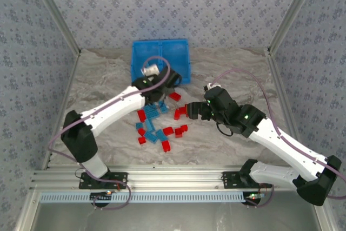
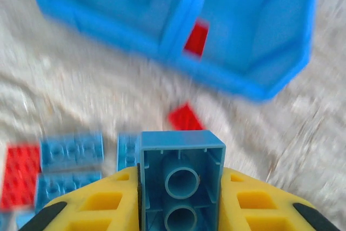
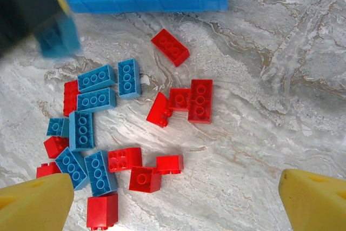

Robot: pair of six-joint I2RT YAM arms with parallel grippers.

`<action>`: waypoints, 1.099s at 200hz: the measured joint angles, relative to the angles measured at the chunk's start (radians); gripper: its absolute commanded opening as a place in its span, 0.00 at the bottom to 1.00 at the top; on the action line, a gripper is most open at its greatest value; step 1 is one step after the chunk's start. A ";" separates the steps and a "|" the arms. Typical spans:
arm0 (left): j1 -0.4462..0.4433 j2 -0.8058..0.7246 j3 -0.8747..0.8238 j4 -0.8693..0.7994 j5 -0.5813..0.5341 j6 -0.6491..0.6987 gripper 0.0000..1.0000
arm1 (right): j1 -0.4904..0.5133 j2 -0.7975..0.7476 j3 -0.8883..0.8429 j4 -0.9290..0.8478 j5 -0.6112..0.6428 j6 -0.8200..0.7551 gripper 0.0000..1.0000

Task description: Sort the legos into containers by color

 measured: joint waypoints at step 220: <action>0.413 0.775 0.837 -0.021 0.216 0.697 0.53 | -0.006 -0.016 0.010 -0.029 0.000 0.003 1.00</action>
